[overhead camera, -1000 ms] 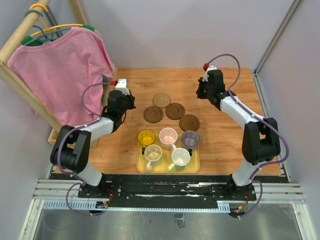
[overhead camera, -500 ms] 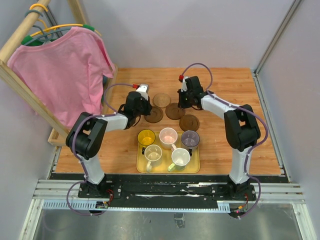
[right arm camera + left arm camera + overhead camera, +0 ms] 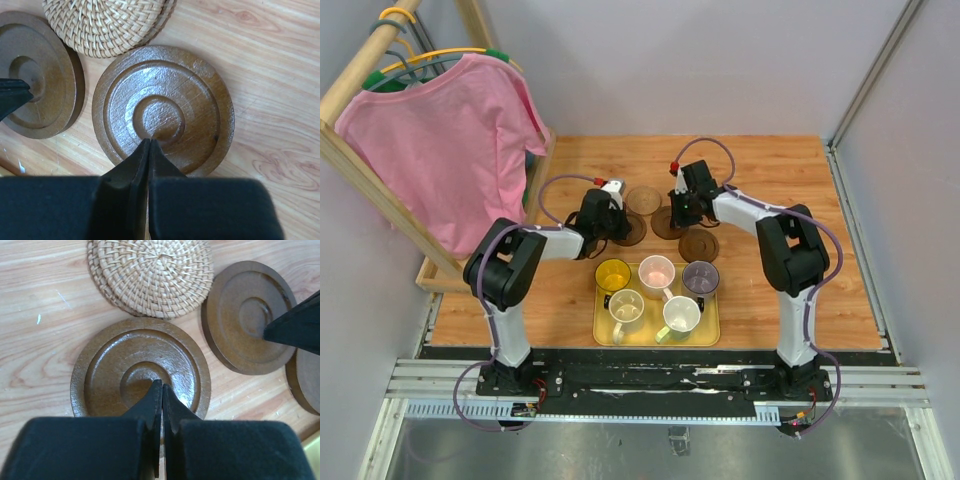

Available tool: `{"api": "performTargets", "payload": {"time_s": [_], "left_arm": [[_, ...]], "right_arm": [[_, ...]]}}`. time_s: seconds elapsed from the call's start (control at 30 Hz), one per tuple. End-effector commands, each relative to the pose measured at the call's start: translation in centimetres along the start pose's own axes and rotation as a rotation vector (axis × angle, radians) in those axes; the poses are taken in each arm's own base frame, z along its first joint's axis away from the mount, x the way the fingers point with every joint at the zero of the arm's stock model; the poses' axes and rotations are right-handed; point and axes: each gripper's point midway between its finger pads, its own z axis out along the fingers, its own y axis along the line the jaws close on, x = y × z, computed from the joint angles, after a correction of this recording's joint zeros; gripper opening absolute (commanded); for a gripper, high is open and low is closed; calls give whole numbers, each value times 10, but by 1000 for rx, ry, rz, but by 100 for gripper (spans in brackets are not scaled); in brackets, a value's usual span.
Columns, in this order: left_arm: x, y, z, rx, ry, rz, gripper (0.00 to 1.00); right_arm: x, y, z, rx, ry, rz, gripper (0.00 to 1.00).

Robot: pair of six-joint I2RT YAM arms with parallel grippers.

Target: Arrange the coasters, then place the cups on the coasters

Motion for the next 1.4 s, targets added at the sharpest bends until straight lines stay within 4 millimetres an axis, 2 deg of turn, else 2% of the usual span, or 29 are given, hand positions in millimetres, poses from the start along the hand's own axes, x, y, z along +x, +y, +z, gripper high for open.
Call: {"api": "performTargets", "payload": {"time_s": [0.0,0.2,0.4,0.63,0.83,1.0,1.1,1.2,1.27,1.37], "left_arm": [[1,6,11,-57,24,-33,1],[11,33,21,-208,79,-54,1],[11,61,18,-309,91,-108,0],[-7,96,13,-371,53,-197,1],[-11,107,22,-375,82,-248,0],[-25,99,24,-338,69,-244,0],[-30,96,20,-329,67,-240,1],[-38,92,13,-315,48,-231,1],[-44,89,7,-307,28,-224,5],[-51,86,-3,-297,-1,-219,16]], "right_arm": [[11,1,11,28,63,14,1],[11,-16,20,101,99,24,1],[5,-42,21,163,103,85,1],[-12,-68,16,208,71,111,1],[-28,-84,19,241,55,114,1],[-40,-80,20,206,39,116,1],[-49,-73,11,186,10,105,1],[-59,-69,-8,189,-36,77,4],[-66,-66,-26,198,-76,58,12],[-66,-64,-52,222,-114,46,20]]}}
